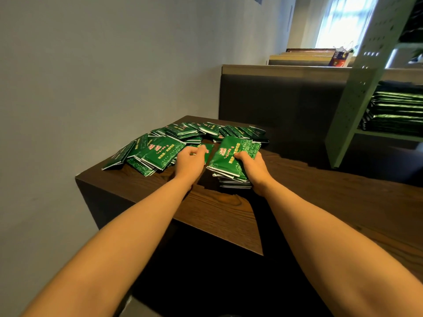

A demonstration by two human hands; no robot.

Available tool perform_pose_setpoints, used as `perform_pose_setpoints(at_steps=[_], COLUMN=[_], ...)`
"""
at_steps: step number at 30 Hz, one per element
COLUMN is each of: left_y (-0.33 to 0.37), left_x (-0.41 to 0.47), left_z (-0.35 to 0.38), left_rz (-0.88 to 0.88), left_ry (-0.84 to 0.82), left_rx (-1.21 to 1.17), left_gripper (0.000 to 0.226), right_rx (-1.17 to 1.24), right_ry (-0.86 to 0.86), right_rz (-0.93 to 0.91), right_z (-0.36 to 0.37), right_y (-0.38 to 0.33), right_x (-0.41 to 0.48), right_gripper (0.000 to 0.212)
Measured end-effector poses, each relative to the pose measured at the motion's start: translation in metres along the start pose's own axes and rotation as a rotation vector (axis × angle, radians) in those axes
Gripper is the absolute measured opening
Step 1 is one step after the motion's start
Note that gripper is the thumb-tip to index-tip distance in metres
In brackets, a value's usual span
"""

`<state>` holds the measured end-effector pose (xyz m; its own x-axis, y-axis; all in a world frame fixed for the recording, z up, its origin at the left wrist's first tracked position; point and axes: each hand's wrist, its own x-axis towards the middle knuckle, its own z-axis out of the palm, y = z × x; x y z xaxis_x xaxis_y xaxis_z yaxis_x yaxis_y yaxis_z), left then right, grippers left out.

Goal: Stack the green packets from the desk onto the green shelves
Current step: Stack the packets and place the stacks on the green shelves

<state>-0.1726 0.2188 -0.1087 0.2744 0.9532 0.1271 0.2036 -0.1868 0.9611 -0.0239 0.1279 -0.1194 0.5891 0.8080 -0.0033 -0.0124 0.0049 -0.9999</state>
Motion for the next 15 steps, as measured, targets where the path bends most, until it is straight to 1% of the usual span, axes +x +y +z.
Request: perform_pose_setpoints(at_steps=[3, 5, 8, 11, 13, 15], left_y=[-0.017, -0.026, -0.043, -0.056, -0.06, -0.062], left_x=[0.008, 0.014, 0.026, 0.032, 0.036, 0.04], left_z=[-0.027, -0.04, -0.053, -0.06, -0.062, -0.061], left_rz=[0.176, 0.226, 0.209, 0.156, 0.066, -0.012], left_ry=[0.163, 0.239, 0.347, 0.449, 0.418, 0.356], left_rx=[0.262, 0.433, 0.628, 0.649, 0.651, 0.663], left_gripper=[0.01, 0.008, 0.025, 0.041, 0.057, 0.067], right_rx=[-0.023, -0.045, -0.03, 0.06, 0.035, 0.013], right_ry=[0.029, 0.047, 0.062, 0.059, 0.052, 0.052], right_rz=[0.02, 0.0, -0.039, -0.039, -0.064, -0.08], right_z=[0.001, 0.004, 0.016, 0.031, 0.038, 0.038], right_y=[0.001, 0.0, -0.001, 0.003, 0.007, 0.008], right_x=[0.003, 0.003, 0.0, -0.004, -0.005, -0.005], right_gripper=[0.052, 0.049, 0.043, 0.04, 0.037, 0.036])
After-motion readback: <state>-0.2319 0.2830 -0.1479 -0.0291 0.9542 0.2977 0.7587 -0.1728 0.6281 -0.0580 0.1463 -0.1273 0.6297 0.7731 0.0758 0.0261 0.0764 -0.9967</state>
